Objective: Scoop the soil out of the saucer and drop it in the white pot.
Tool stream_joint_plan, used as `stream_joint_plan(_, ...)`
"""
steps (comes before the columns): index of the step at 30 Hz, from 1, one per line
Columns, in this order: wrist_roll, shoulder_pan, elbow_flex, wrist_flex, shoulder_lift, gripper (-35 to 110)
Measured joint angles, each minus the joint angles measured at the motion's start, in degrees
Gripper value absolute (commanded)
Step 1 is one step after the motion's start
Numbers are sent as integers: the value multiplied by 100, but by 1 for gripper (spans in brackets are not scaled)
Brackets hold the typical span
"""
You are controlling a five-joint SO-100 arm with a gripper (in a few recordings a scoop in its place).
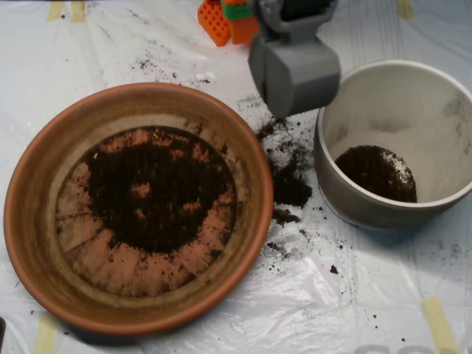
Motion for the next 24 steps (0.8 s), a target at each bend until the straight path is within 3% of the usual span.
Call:
stream_joint_plan(11,-220,-1406,-378,334,-624,0)
stream_joint_plan(17,-316,-1547,-378,431,-791,42)
stream_joint_plan(24,-325,-1582,-378,431,-800,44)
